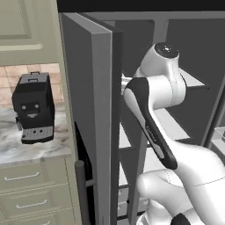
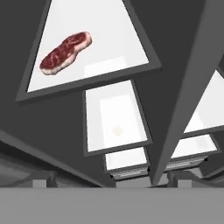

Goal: Pick up the frozen steak from the freezer, place it on any shelf in the fridge, and close the fridge and freezer doors when done.

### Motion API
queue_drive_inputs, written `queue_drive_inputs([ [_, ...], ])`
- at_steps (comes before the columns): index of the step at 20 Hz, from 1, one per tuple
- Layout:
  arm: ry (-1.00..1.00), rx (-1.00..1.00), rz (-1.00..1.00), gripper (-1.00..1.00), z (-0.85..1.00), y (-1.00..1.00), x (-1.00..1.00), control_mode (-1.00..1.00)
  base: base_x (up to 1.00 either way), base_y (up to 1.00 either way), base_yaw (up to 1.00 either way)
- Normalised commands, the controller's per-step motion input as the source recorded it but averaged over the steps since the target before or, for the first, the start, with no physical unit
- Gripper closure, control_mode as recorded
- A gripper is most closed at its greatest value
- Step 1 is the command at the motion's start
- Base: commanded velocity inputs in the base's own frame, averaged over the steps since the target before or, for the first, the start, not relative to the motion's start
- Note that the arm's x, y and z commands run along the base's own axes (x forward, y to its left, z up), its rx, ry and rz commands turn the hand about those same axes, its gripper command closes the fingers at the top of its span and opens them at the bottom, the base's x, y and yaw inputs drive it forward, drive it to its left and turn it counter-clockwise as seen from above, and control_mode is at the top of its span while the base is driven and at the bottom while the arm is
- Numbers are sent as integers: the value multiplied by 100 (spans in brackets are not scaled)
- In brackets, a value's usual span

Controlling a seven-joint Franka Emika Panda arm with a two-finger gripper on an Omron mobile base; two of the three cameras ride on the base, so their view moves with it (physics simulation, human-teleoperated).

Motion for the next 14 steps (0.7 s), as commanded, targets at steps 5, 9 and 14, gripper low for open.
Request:
queue_drive_inputs([
  [5,0,10,-9,-100,8,16,65,-100,0,0,0],
  [9,0,4,-2,-100,-3,15,80,-100,0,0,0],
  [14,2,-1,0,-100,0,22,69,-100,0,0,0],
])
